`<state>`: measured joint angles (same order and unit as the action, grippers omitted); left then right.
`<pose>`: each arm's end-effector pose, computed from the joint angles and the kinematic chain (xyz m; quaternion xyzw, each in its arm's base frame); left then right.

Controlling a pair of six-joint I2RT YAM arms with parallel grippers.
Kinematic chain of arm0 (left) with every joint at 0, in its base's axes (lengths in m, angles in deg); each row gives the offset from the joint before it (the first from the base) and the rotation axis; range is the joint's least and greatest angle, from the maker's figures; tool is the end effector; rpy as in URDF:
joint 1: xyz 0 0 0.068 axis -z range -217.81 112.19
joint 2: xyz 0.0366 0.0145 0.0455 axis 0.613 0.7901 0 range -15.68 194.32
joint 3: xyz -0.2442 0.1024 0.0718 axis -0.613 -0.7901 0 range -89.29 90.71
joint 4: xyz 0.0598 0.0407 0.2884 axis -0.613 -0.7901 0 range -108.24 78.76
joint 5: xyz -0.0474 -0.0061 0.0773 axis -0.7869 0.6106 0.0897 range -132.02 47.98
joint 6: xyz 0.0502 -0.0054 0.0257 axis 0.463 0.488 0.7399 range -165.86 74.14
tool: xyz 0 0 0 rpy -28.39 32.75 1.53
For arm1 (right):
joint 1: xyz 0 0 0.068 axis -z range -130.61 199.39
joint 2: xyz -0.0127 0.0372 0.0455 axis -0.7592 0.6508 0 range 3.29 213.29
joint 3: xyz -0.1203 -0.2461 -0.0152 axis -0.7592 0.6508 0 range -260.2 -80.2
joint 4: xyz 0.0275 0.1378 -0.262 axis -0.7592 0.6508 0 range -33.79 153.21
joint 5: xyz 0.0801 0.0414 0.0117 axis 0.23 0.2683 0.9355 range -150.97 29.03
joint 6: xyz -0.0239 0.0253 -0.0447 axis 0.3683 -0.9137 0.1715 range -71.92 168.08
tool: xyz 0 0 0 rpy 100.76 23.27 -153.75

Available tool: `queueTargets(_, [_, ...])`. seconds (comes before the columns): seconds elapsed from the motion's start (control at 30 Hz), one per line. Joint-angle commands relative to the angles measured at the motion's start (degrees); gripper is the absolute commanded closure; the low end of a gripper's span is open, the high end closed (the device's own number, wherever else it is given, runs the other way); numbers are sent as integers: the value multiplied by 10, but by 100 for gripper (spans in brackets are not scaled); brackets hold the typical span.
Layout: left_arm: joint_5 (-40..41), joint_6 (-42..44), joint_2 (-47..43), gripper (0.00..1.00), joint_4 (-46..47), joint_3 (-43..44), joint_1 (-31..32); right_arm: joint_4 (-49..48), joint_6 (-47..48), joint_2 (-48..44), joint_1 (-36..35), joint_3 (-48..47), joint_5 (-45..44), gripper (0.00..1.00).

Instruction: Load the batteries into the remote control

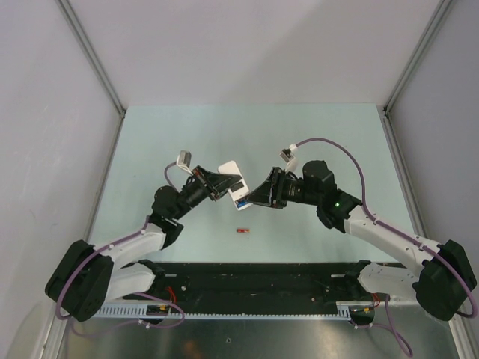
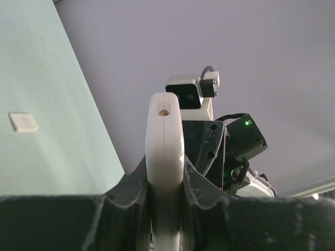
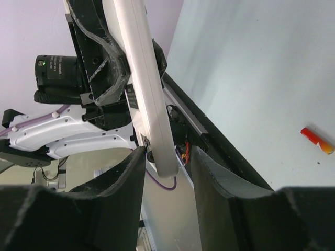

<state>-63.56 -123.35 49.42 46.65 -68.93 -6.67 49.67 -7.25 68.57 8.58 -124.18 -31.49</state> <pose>0.2145 -0.1465 0.2231 -0.1057 0.6189 -0.6929 0.3546 0.2138 0.2103 0.2802 -0.0573 0.7795 0.5739 0.2445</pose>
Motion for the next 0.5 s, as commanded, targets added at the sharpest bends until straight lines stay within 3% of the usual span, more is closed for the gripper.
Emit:
queueTargets(0.0, [19,13,-25,100,11,-3,3,-12,-5,-12,0,-10,-30,54])
queueTargets(0.23, [24,16,-34,100,4,-6,4,-21,-17,-13,0,-6,-44,56])
queueTargets(0.47, [23,16,-38,100,0,-8,3,-31,-23,-7,-3,0,-48,71])
